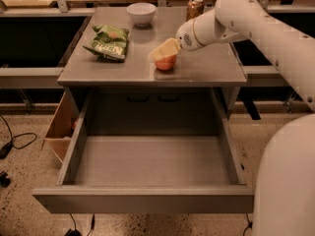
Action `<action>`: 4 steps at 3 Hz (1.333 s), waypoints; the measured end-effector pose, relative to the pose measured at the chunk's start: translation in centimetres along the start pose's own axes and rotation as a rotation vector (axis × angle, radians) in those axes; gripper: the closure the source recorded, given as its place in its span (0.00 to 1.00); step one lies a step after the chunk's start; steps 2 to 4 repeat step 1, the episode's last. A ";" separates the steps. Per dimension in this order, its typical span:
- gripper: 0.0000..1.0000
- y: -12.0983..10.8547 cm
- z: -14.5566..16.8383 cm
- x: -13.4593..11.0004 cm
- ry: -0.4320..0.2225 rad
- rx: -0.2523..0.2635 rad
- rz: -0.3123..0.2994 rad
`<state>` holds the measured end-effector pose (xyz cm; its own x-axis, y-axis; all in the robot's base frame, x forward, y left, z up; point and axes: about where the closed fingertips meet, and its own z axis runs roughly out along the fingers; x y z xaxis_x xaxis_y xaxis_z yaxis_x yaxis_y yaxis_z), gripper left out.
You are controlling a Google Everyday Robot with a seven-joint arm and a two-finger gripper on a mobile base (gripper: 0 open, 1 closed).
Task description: Pick apple from top drawer and place on counter
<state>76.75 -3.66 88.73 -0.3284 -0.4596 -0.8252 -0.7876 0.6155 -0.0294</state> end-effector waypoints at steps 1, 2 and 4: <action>0.00 0.1 -4.8 -2.2 -0.053 0.047 -0.001; 0.00 0.1 -4.8 -2.2 -0.053 0.047 -0.001; 0.00 0.1 -4.8 -2.2 -0.053 0.047 -0.001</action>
Offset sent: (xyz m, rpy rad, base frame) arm 0.0000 0.0000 0.0000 0.0000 0.0000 0.0000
